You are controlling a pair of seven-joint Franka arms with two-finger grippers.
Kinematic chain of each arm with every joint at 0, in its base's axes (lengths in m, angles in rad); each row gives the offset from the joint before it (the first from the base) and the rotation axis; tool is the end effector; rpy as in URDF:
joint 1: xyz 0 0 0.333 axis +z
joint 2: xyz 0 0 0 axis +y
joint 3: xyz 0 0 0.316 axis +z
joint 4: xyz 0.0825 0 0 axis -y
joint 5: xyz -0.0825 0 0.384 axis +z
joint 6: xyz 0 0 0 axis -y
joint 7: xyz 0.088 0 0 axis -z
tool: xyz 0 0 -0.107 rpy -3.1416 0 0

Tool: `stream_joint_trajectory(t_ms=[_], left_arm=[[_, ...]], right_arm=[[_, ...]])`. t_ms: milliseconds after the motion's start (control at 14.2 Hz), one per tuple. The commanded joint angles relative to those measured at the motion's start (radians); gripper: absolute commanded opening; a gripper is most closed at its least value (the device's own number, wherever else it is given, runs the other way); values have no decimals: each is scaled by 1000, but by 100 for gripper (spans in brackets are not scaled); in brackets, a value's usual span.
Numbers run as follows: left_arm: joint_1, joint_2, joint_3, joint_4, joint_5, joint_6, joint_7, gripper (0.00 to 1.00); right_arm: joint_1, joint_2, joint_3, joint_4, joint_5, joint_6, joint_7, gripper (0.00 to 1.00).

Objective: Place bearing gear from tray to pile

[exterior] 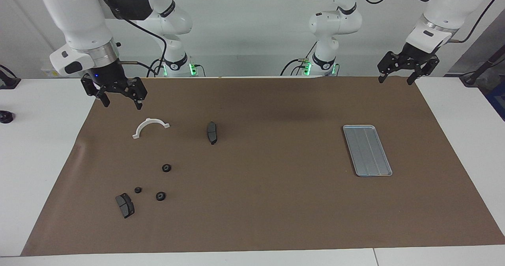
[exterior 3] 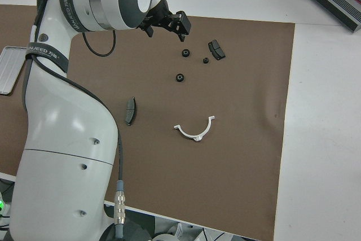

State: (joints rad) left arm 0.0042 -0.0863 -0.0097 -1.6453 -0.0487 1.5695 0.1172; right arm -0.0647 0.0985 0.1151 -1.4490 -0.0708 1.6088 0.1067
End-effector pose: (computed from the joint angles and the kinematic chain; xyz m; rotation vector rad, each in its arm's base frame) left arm 0.5270 -0.0083 0.6360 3.0885 -0.1902 0.0203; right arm 0.5891 0.0187 0.6299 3.0842 -0.0875 0.1025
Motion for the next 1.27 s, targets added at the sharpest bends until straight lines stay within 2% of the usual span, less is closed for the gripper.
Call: stream_joint_trajectory(t_ms=[0, 353, 565, 847, 989, 1201], left_arm=[[7, -6, -7, -2, 16, -16, 2, 100], [8, -6, -7, -2, 16, -16, 2, 100], [8, -6, -7, -2, 16, -16, 2, 100], [8, -6, -7, -2, 16, -16, 2, 100], [8, -6, -7, -2, 16, -16, 2, 100], [8, -6, -7, -2, 16, -16, 2, 100]], right_arm=[[-10, 15, 11, 52, 20, -38, -61, 100], [-4, 1, 12, 27, 28, -20, -64, 100], [-6, 1, 12, 25, 28, -20, -126, 100], [-27, -32, 12, -42, 43, -12, -159, 100], [-44, -49, 11, -83, 98, 34, -153, 100], [-43, -62, 11, -117, 98, 85, -154, 100]])
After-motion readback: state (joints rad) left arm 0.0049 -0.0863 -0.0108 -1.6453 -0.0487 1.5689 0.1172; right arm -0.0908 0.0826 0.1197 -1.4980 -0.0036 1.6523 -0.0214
